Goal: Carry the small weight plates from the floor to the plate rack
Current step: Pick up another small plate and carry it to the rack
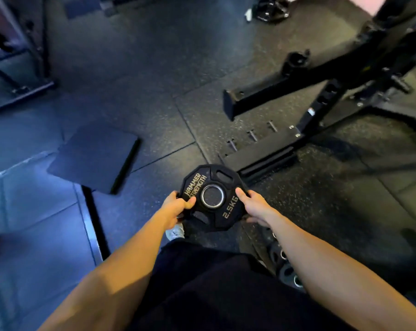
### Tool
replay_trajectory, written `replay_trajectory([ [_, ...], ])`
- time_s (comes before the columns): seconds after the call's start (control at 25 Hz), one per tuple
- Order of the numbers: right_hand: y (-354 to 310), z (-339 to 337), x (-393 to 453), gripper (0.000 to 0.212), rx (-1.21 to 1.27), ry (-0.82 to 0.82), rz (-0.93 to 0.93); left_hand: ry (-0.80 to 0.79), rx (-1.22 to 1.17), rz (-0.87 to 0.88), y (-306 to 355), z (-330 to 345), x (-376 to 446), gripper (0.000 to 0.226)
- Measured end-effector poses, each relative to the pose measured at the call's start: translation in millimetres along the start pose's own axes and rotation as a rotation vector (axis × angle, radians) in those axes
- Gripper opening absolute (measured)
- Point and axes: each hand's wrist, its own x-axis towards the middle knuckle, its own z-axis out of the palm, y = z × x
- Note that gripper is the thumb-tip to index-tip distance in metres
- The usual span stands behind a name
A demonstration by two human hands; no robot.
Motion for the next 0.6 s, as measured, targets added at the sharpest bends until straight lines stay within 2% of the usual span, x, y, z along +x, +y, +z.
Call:
replay_trajectory([
  [0.16, -53, 75, 33, 0.048, -0.034, -0.02, 0.015, 0.025, -0.042, 0.014, 25, -83, 34, 0.026],
  [0.32, -121, 156, 76, 0.041, -0.032, -0.042, 0.022, 0.013, -0.044, 0.05, 77, -176, 85, 0.023],
  [0.48, -190, 198, 109, 0.041, -0.042, -0.03, -0.019, -0.014, -0.033, 0.044, 142, -229, 125, 0.016],
  [0.6, -252, 211, 143, 0.037, -0.046, -0.001, -0.052, -0.022, -0.036, 0.083, 203, -251, 160, 0.019],
])
